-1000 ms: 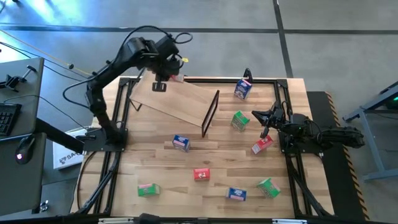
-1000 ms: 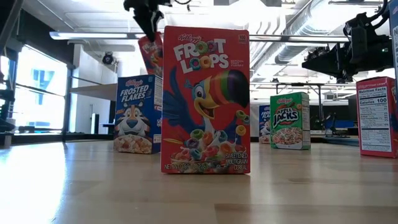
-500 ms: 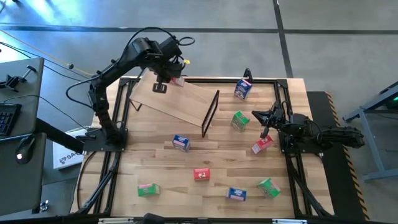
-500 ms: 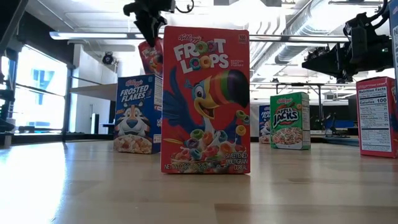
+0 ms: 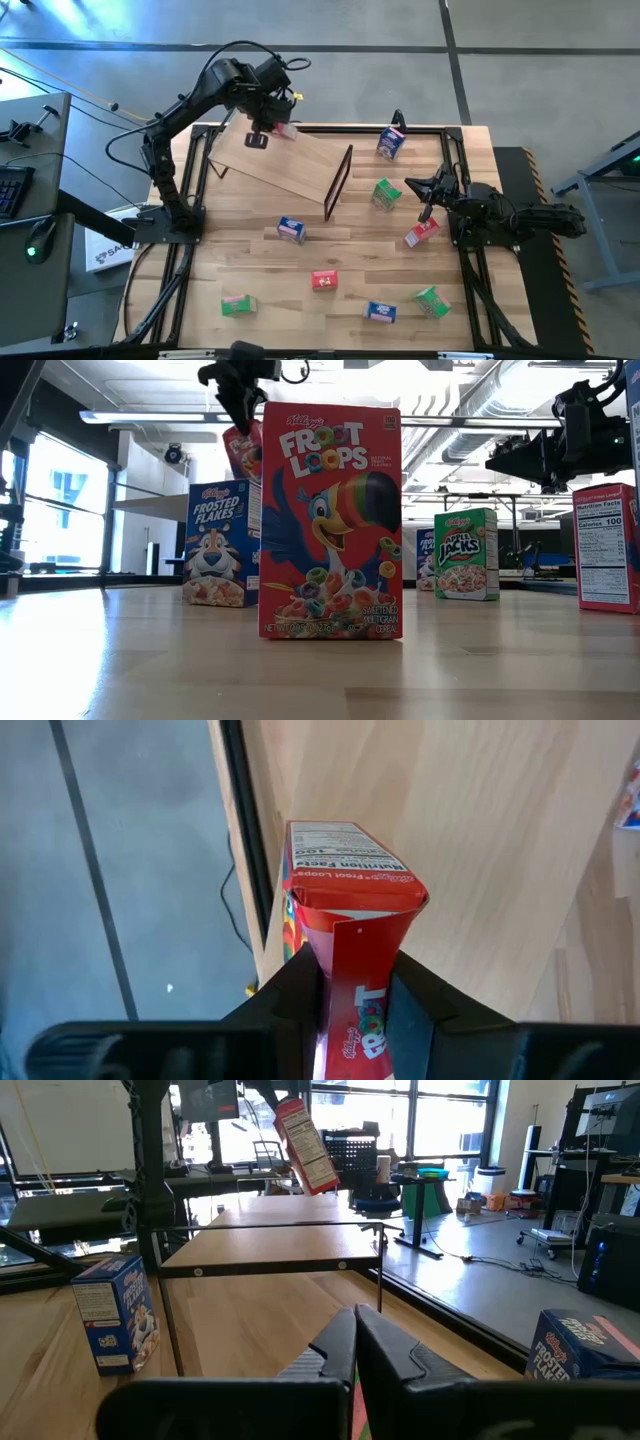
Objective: Stack cereal on shelf
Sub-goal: Put the top left red cereal box on the shelf, then put the top green cereal box on the shelf
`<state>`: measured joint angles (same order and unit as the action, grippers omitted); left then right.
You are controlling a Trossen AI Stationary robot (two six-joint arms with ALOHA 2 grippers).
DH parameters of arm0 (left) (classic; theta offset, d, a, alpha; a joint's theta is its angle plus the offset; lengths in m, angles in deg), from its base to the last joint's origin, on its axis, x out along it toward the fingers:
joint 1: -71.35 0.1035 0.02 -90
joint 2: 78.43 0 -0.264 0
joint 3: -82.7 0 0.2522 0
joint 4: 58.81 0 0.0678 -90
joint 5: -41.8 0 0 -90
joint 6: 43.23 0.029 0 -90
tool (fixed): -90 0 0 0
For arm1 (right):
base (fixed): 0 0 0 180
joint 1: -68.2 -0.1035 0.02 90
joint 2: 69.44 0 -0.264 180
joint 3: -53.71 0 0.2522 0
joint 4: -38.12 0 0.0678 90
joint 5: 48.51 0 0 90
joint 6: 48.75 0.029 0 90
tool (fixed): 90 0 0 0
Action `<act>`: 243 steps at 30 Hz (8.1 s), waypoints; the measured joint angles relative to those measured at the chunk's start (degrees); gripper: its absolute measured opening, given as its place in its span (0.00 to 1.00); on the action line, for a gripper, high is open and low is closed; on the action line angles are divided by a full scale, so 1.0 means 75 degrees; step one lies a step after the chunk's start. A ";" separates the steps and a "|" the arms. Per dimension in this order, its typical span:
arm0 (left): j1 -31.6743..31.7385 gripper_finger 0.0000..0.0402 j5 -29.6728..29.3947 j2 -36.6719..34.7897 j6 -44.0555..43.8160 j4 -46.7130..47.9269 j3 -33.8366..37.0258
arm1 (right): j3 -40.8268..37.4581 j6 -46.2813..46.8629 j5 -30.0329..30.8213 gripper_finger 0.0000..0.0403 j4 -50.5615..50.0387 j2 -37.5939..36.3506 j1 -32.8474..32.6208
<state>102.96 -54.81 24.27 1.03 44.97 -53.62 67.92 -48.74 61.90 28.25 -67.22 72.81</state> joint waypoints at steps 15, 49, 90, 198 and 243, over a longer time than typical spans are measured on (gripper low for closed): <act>0.0012 0.36 -0.0308 -0.0003 -0.0671 0.0000 0.0003 | 0.0002 0.0000 0.0000 0.00 -0.0002 0.0002 0.0000; 0.0184 0.53 -0.1022 -0.0347 -0.1016 -0.0480 0.1224 | -0.0001 0.0003 0.0000 0.00 0.0001 0.0003 -0.0002; 0.1138 0.05 -0.1899 -0.4474 -0.5645 -0.6697 0.7538 | -0.0001 0.0003 0.0000 0.00 -0.0002 0.0000 0.0000; -0.1099 0.05 -0.5185 -0.4447 -0.7275 -1.0013 0.9996 | 0.0002 0.0000 0.0000 0.00 -0.0002 0.0003 -0.0002; -0.2150 0.05 0.0790 -0.7635 -0.6489 -1.5658 1.4152 | 0.0133 -0.0773 -0.0025 0.00 0.2492 0.0028 0.0001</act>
<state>86.83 -48.89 -33.00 -47.64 -72.47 52.52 68.92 -54.54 61.71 46.93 -67.01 72.82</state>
